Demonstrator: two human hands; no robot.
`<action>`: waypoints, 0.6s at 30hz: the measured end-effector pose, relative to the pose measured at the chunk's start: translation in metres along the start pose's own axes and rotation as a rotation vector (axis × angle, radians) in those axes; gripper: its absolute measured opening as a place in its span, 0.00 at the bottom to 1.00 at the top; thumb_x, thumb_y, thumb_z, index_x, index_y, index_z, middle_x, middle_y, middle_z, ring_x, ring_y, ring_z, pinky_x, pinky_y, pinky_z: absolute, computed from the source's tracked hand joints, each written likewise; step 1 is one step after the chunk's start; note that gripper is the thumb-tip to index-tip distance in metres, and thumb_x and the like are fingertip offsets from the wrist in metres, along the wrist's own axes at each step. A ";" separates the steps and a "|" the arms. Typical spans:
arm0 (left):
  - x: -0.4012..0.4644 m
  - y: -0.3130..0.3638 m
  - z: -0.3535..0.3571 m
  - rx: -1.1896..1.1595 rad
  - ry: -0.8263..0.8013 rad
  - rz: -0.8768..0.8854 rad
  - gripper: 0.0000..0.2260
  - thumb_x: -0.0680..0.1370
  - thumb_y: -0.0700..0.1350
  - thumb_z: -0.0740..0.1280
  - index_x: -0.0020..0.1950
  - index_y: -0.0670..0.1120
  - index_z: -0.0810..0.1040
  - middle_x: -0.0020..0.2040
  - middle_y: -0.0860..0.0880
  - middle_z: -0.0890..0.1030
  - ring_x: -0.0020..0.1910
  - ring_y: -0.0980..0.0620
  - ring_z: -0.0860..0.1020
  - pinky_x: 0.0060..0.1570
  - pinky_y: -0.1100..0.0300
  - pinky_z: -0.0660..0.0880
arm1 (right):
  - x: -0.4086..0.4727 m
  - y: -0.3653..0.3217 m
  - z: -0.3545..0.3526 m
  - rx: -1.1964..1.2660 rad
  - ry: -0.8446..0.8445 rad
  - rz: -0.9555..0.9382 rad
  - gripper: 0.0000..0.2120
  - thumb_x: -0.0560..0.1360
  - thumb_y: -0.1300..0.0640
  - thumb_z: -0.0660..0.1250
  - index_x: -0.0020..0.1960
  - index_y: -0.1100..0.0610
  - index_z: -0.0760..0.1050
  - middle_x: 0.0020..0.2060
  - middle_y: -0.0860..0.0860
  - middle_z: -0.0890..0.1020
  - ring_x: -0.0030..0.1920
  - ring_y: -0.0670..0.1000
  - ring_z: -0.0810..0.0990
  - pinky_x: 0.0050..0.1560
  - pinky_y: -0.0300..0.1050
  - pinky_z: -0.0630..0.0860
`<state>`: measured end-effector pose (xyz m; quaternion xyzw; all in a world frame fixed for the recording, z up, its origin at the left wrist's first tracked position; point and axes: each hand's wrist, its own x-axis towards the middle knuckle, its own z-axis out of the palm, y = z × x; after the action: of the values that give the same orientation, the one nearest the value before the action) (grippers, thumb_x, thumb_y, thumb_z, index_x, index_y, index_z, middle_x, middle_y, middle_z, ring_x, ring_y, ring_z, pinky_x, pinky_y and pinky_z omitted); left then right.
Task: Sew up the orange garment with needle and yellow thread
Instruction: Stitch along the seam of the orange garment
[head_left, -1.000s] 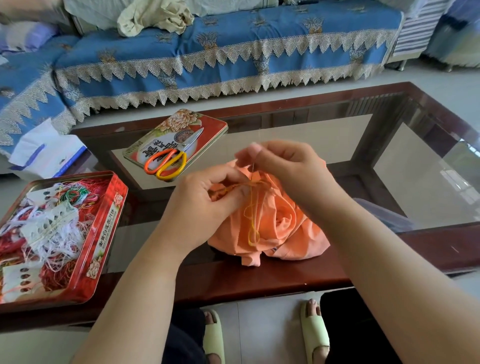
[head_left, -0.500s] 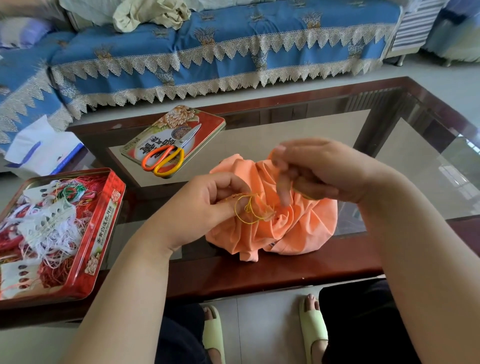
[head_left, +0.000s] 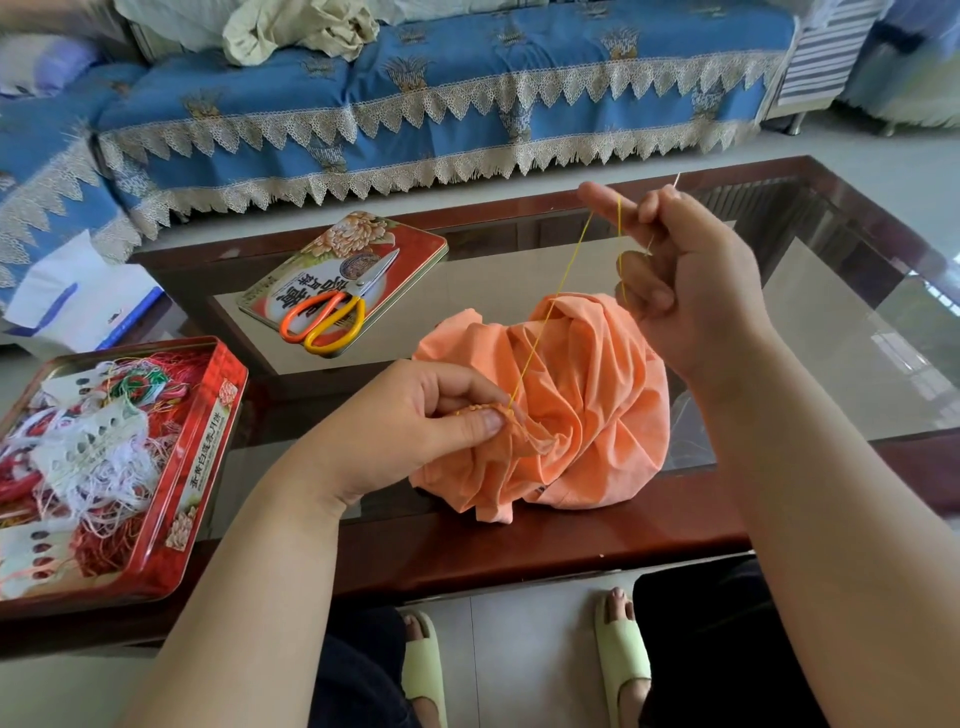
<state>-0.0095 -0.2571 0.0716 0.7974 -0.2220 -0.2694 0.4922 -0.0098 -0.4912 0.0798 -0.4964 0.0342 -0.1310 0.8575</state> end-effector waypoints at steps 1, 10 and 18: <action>0.000 0.000 0.000 -0.004 0.005 -0.003 0.06 0.76 0.41 0.69 0.50 0.49 0.84 0.45 0.50 0.86 0.48 0.53 0.84 0.56 0.54 0.78 | 0.000 0.000 0.000 -0.038 0.022 -0.039 0.14 0.82 0.58 0.51 0.39 0.54 0.64 0.55 0.54 0.83 0.20 0.46 0.55 0.24 0.39 0.50; 0.000 0.001 0.004 -0.007 -0.052 -0.008 0.06 0.74 0.46 0.70 0.49 0.48 0.83 0.45 0.51 0.86 0.48 0.55 0.84 0.52 0.61 0.78 | -0.008 0.006 0.013 -0.297 0.037 -0.203 0.15 0.84 0.61 0.51 0.39 0.58 0.66 0.57 0.53 0.83 0.20 0.47 0.58 0.23 0.38 0.55; 0.001 0.001 0.004 0.041 -0.107 -0.006 0.09 0.70 0.51 0.70 0.45 0.49 0.84 0.44 0.51 0.86 0.47 0.54 0.84 0.53 0.58 0.79 | -0.006 0.006 0.013 -0.381 0.118 -0.187 0.15 0.84 0.60 0.51 0.38 0.58 0.65 0.55 0.51 0.83 0.22 0.47 0.56 0.22 0.36 0.59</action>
<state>-0.0117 -0.2605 0.0705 0.7926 -0.2508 -0.3084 0.4623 -0.0123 -0.4759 0.0811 -0.6418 0.0621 -0.2298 0.7290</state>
